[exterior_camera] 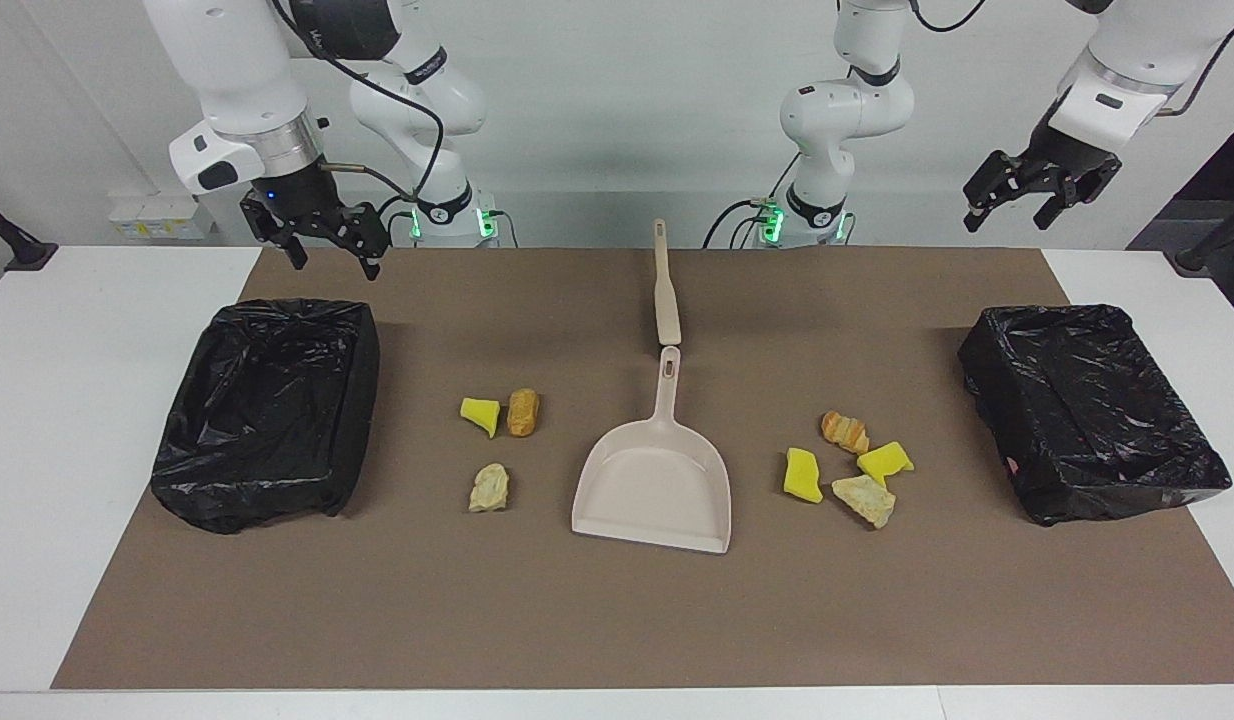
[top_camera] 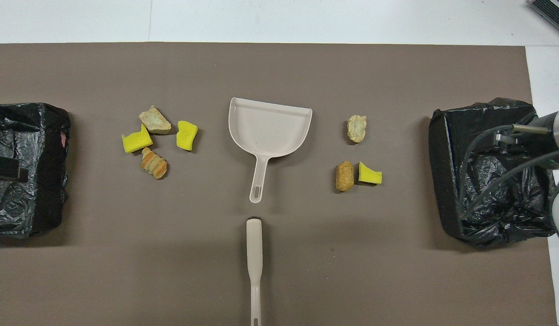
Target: Sweep and dump trash in bin
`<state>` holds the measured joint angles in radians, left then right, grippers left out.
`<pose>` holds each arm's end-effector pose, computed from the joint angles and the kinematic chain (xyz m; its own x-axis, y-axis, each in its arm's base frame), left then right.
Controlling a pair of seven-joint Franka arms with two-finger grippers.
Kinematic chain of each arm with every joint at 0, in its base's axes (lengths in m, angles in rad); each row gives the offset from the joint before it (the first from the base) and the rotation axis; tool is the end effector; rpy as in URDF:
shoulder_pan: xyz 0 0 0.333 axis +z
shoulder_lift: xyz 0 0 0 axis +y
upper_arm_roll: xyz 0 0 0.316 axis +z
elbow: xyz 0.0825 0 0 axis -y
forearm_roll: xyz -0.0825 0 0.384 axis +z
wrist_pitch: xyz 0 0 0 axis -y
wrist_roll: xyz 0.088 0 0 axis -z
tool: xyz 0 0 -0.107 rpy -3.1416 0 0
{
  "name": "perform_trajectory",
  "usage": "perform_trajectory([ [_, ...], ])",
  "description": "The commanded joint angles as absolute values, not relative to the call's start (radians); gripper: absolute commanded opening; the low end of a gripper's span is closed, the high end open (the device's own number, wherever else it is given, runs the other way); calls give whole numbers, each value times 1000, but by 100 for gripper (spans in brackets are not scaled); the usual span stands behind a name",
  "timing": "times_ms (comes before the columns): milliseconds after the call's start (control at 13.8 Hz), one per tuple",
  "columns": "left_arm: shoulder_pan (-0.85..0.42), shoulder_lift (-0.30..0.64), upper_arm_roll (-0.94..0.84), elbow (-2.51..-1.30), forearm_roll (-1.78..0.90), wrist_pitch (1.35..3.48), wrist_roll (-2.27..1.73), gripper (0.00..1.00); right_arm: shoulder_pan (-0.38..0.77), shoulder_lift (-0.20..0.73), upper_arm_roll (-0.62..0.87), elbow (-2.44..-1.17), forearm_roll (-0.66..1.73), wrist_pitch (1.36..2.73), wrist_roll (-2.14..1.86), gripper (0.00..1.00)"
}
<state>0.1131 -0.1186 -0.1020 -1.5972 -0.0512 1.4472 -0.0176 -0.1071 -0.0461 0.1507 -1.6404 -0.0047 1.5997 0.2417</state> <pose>0.5042 -0.0040 0.6641 0.9992 0.0235 -0.0326 0.0247 -0.9990 0.0384 0.5418 0.0250 0.6191 0.9804 -0.1968 0.0075 -0.1969 -0.9804 0.0101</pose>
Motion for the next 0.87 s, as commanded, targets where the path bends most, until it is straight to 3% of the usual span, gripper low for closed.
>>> perform_trajectory([
  [0, 117, -117, -104, -1589, -34, 1445, -17, 100, -112, -43, 152, -1628, 9, 1574, 221, 100],
  [795, 117, -117, -103, -1589, -34, 1445, -17, 100, -121, -43, 152, -1628, 17, 1569, 216, 100],
])
